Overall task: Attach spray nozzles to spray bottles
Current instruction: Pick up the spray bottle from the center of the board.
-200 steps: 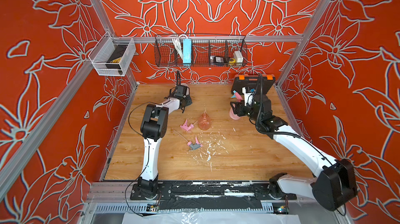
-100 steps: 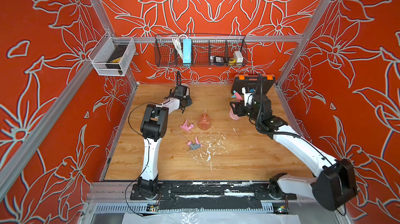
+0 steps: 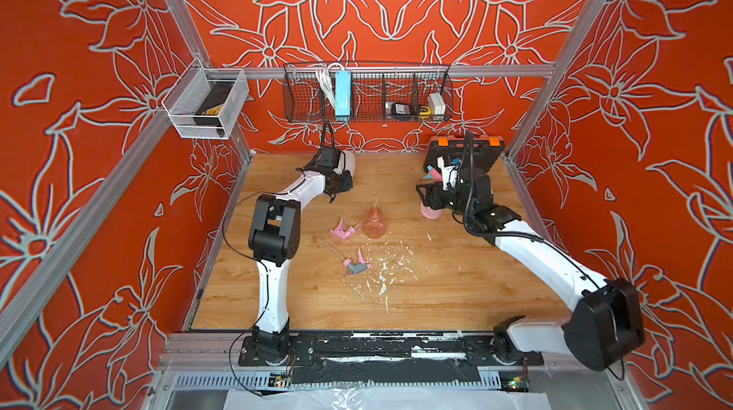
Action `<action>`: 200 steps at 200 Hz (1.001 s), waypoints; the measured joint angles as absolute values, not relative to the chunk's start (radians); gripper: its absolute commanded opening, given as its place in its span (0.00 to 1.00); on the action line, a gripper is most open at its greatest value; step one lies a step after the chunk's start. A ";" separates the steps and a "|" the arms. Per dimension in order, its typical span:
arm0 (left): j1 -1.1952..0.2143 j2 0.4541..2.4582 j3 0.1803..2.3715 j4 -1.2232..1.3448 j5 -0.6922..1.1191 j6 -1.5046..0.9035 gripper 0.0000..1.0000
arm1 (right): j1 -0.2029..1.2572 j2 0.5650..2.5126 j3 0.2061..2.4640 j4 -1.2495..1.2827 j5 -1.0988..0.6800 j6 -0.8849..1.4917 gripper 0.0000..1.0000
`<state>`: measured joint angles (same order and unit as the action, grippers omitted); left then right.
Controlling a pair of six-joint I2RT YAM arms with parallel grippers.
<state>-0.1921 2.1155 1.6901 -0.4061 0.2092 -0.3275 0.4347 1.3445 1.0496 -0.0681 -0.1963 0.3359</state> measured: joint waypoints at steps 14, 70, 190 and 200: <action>-0.193 2.094 1.703 -0.446 0.255 -0.306 0.16 | 0.435 1.378 1.114 -0.114 -0.219 0.353 0.71; -0.212 1.957 1.672 -0.537 0.424 -0.235 0.15 | 0.435 1.477 1.284 -0.182 -0.395 0.563 0.90; -0.276 1.785 1.486 -0.365 0.720 -0.274 0.13 | 0.435 1.612 1.315 0.027 -0.491 0.979 0.97; -0.281 1.785 1.485 -0.351 0.735 -0.279 0.13 | 0.434 1.633 1.315 0.033 -0.490 0.990 0.97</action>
<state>-0.2813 1.7847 1.4853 -0.3508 0.7349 -0.2787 0.4343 1.6325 1.3151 0.0330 -0.4904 0.9901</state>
